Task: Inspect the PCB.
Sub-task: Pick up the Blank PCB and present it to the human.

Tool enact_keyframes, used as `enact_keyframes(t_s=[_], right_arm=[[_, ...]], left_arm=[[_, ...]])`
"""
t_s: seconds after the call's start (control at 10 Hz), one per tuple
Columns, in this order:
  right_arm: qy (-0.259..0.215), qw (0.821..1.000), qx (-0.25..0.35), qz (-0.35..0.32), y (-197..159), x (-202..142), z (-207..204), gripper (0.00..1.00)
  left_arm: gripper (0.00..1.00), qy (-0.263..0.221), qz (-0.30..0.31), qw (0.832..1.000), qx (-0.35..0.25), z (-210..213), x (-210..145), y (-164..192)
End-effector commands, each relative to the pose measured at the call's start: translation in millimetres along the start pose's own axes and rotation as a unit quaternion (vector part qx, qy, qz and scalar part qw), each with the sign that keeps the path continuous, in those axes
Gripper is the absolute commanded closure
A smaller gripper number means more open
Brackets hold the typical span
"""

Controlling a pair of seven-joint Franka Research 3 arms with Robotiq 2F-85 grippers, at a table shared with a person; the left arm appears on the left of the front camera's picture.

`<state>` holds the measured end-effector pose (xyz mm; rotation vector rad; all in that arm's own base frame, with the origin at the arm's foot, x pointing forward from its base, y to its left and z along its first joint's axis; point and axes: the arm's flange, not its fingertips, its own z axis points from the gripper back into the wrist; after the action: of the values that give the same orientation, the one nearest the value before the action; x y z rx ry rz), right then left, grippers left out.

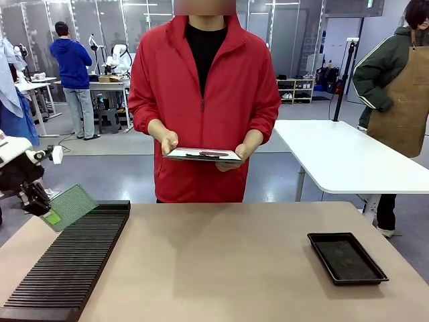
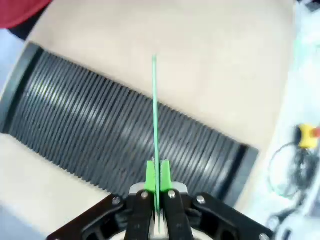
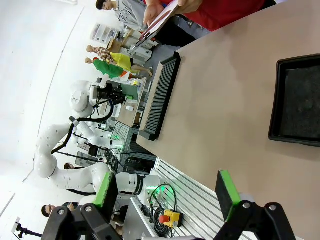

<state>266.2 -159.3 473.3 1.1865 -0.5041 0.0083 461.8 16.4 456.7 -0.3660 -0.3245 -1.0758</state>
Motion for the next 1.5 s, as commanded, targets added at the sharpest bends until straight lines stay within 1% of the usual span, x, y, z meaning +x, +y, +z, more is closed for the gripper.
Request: enact_keyframes(t_s=[0.0, 0.1, 0.2, 0.3, 0.4, 0.6, 0.7, 0.8, 0.9, 1.0, 1.1, 1.3, 1.4], right_arm=[[-0.005, 1.000, 0.006, 0.011, -0.1, 2.2, 0.5, 0.00], [-0.005, 1.000, 0.006, 0.011, -0.1, 2.2, 0.5, 0.00], [-0.005, 1.000, 0.006, 0.011, -0.1, 2.2, 0.5, 0.00], [-0.005, 1.000, 0.006, 0.011, -0.1, 2.2, 0.5, 0.00], [-0.005, 1.000, 0.006, 0.011, -0.1, 2.2, 0.5, 0.00], [-0.005, 1.000, 0.006, 0.011, -0.1, 2.2, 0.5, 0.00], [-0.005, 1.000, 0.006, 0.011, -0.1, 2.2, 0.5, 0.00], [-0.005, 1.000, 0.006, 0.011, -0.1, 2.2, 0.5, 0.00], [-0.005, 1.000, 0.006, 0.011, -0.1, 2.2, 0.5, 0.00], [-0.005, 1.000, 0.006, 0.011, -0.1, 2.2, 0.5, 0.00], [-0.005, 1.000, 0.006, 0.011, -0.1, 2.2, 0.5, 0.00], [-0.005, 1.000, 0.006, 0.011, -0.1, 2.2, 0.5, 0.00], [-0.005, 1.000, 0.006, 0.011, -0.1, 2.2, 0.5, 0.00]], left_arm=[[1.00, -0.078, 0.091, 0.987, -0.105, -19.1, 10.2, 30.2], [1.00, -0.110, 0.134, 0.976, -0.128, -27.4, 13.2, 33.9], [1.00, -0.139, 0.162, 0.968, -0.134, -30.6, 12.6, 29.8], [1.00, -0.132, 0.173, 0.969, -0.118, -32.0, 12.9, 22.0], [1.00, -0.106, 0.118, 0.979, -0.130, -36.7, 6.4, 23.4], [1.00, -0.106, 0.118, 0.979, -0.130, -36.7, 6.4, 23.4], [0.97, -0.118, 0.143, 0.973, -0.136, -41.8, 7.6, 25.8], [0.97, -0.186, 0.196, 0.935, -0.230, -35.1, 17.9, 32.7], [0.97, -0.235, 0.247, 0.894, -0.290, -41.1, 29.1, 51.0], [0.97, -0.258, 0.303, 0.862, -0.313, -45.6, 31.6, 67.2], [0.97, -0.263, 0.341, 0.811, -0.397, -50.3, 33.7, 83.0], [0.97, -0.224, 0.415, 0.761, -0.446, -74.2, 42.1, 106.0], [0.97, -0.231, 0.433, 0.736, -0.467, -80.4, 48.3, 112.6]])
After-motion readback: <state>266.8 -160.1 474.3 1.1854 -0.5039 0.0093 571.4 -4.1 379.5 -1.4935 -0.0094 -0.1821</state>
